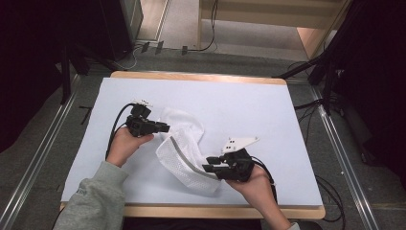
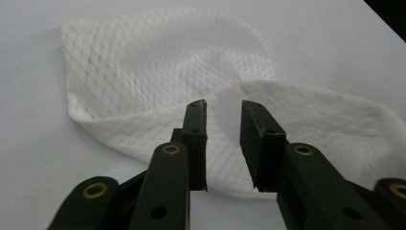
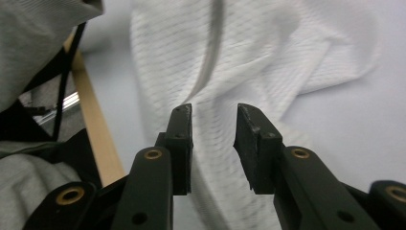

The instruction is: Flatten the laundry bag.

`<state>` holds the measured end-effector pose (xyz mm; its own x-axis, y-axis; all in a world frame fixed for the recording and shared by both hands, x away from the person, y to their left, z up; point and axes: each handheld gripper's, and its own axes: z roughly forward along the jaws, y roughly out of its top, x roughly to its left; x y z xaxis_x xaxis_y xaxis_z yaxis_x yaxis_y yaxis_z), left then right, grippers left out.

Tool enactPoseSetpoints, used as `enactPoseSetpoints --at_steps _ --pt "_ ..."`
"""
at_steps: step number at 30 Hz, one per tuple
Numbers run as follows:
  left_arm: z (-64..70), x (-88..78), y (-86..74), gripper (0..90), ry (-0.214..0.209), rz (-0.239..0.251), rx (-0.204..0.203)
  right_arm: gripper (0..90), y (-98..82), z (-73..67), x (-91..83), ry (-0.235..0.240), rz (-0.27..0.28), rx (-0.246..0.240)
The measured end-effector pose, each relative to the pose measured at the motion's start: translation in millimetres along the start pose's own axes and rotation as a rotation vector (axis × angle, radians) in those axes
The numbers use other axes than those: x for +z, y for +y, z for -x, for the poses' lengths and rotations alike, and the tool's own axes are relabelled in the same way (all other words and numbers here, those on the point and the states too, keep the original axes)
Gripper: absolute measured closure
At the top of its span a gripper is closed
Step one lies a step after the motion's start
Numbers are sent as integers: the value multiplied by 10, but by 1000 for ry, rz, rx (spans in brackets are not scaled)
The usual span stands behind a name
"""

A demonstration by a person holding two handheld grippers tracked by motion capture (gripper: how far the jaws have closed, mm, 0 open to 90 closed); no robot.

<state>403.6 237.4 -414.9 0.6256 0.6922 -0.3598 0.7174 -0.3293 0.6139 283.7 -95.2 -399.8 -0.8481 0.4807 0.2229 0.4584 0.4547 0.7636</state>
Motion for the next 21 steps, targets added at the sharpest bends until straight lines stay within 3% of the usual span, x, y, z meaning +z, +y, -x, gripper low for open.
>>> enactPoseSetpoints --at_steps 11,14,21 --pt "178 -299 -166 573 -30 44 6 670 123 400 167 -42 -15 41" --pt "220 -300 -220 516 -34 49 4 653 158 536 261 -54 -19 50" --pt "320 -180 -307 488 -21 26 23 611 277 807 477 -103 -29 69"
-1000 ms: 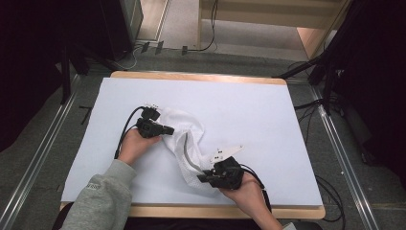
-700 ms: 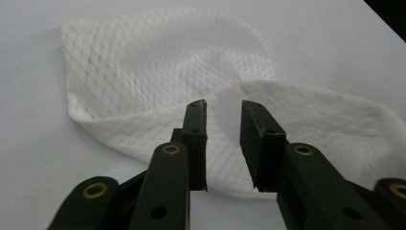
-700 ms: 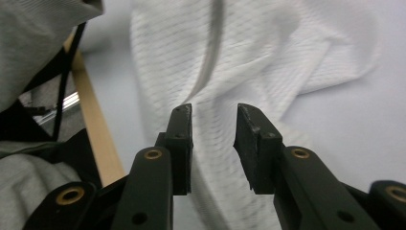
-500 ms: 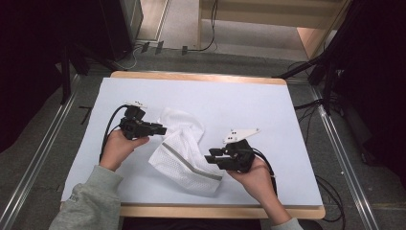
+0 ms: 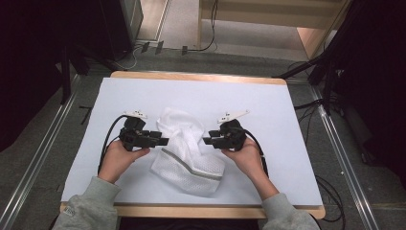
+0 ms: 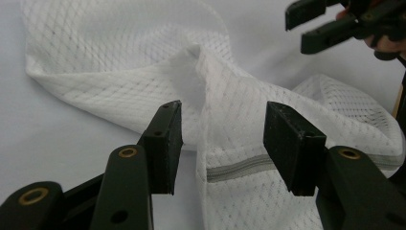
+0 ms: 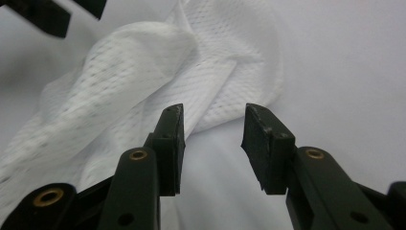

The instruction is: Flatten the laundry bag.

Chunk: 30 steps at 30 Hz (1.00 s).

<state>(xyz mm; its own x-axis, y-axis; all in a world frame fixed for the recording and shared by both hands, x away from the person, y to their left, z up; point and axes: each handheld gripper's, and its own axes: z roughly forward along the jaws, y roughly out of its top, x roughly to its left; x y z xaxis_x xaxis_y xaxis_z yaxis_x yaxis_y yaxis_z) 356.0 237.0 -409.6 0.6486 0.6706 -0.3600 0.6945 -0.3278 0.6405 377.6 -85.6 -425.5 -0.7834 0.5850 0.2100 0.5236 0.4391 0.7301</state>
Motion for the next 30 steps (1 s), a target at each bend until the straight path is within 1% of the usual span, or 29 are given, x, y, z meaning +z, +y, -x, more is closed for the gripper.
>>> enactPoseSetpoints --at_steps 1,3,7,8,10,12,14,16,17,19,20,22,23,24,25,27,28,29,30 --pt "11 12 -10 488 5 -5 5 611 18 37 36 0 -1 4" --pt "26 39 -31 486 6 0 -1 611 52 96 107 -7 -16 9" --pt "55 95 -71 479 19 0 0 602 118 182 244 -13 -11 13" --pt "56 116 -78 477 17 -2 0 597 138 205 279 -13 -20 21" --pt "61 156 -92 473 25 -8 -1 584 176 259 356 -21 -22 18" --pt "59 196 -111 473 22 -8 -2 567 202 296 413 -29 -22 14" --pt "56 243 -131 474 17 -18 -9 549 221 337 486 -37 -31 14" --pt "54 291 -152 475 23 -38 -10 546 231 385 581 -31 -50 30" --pt "53 305 -162 479 22 -39 -12 545 232 400 624 -25 -51 33" --pt "53 336 -181 490 26 -49 -9 544 239 406 691 -19 -60 41" --pt "49 346 -188 506 21 -53 -11 549 241 406 735 -16 -61 36" --pt "25 364 -205 565 7 -52 -26 586 241 391 804 -11 -71 37" --pt "19 374 -210 603 3 -53 -35 636 243 382 816 -11 -61 31" --pt "2 388 -217 639 -12 -55 -42 653 246 379 821 -13 -65 34" --pt "-4 394 -220 660 -13 -58 -49 699 250 375 824 -19 -65 37" --pt "-21 401 -228 730 -31 -54 -70 748 245 377 820 -26 -68 35" --pt "-23 399 -228 748 -37 -57 -74 790 243 382 817 -31 -70 39" --pt "-21 395 -229 786 -45 -56 -69 814 241 390 813 -22 -74 47" --pt "-17 393 -227 807 -54 -55 -67 832 237 390 811 -19 -74 58"
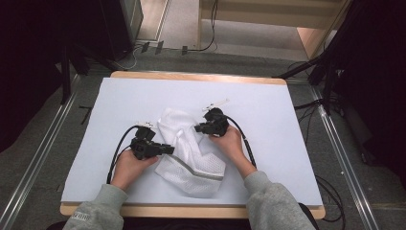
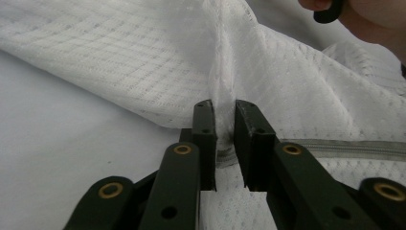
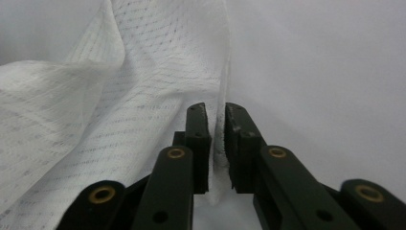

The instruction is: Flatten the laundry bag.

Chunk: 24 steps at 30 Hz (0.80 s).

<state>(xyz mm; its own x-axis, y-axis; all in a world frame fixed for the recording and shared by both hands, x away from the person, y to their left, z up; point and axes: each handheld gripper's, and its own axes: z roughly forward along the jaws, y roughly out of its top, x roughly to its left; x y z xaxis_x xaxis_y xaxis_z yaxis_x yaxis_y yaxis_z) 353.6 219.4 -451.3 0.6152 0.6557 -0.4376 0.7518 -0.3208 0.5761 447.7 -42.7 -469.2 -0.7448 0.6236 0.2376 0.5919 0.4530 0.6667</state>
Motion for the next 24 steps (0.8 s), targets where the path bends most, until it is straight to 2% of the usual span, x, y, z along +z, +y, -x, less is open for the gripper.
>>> enactPoseSetpoints --at_steps 2,8,14,19,24 --pt "16 -4 5 849 -16 4 1 872 -3 4 -5 6 -7 3" --pt "76 -50 26 887 -16 7 32 900 8 0 -43 2 -7 -4" --pt "101 -240 27 890 -5 28 46 900 16 52 -145 -4 2 20" --pt "23 -445 -4 890 7 51 33 900 20 126 -255 -22 16 28" --pt "-133 -618 -57 889 32 54 -11 900 13 248 -422 -41 46 61"
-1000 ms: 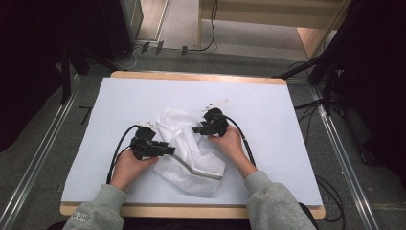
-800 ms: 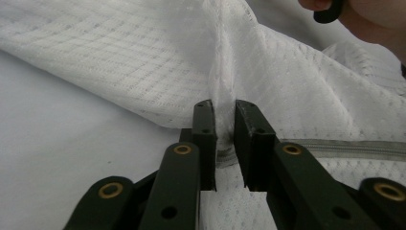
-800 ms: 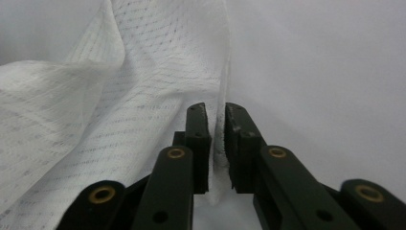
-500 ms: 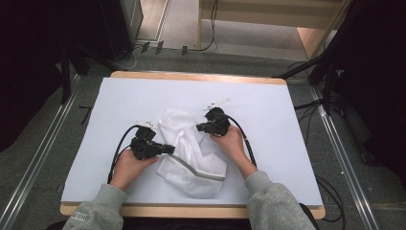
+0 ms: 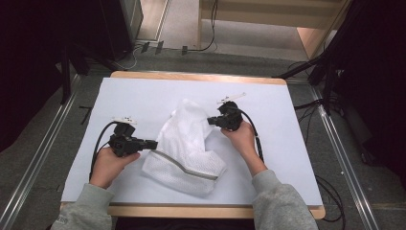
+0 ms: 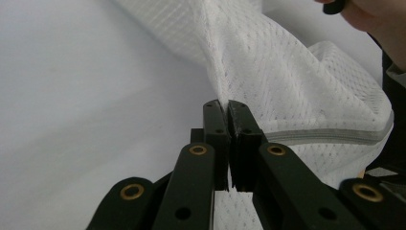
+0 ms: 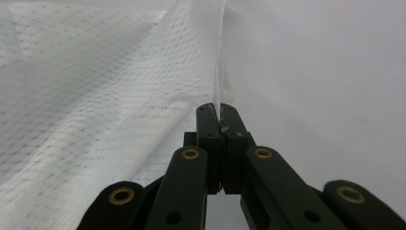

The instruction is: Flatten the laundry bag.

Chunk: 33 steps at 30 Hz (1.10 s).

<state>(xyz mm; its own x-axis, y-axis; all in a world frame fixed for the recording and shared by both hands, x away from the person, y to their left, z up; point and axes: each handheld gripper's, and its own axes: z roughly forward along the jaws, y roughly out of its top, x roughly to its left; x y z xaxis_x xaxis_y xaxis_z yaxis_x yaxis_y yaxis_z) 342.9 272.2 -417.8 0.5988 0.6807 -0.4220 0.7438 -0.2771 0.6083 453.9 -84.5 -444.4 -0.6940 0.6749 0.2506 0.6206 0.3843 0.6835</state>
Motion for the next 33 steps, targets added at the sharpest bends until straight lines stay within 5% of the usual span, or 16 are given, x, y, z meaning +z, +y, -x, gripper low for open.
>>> enactPoseSetpoints --at_steps 14,23,30,33 --pt "-332 -175 -103 890 64 -29 -70 900 -25 301 -329 -52 44 38" --pt "-613 -181 -129 891 151 -55 -113 900 70 354 -152 -54 15 48" --pt "-744 -167 -143 881 141 -40 -142 900 76 357 -2 -59 0 54" --pt "-695 -195 -140 830 139 -34 -125 800 93 331 -47 -62 23 43"
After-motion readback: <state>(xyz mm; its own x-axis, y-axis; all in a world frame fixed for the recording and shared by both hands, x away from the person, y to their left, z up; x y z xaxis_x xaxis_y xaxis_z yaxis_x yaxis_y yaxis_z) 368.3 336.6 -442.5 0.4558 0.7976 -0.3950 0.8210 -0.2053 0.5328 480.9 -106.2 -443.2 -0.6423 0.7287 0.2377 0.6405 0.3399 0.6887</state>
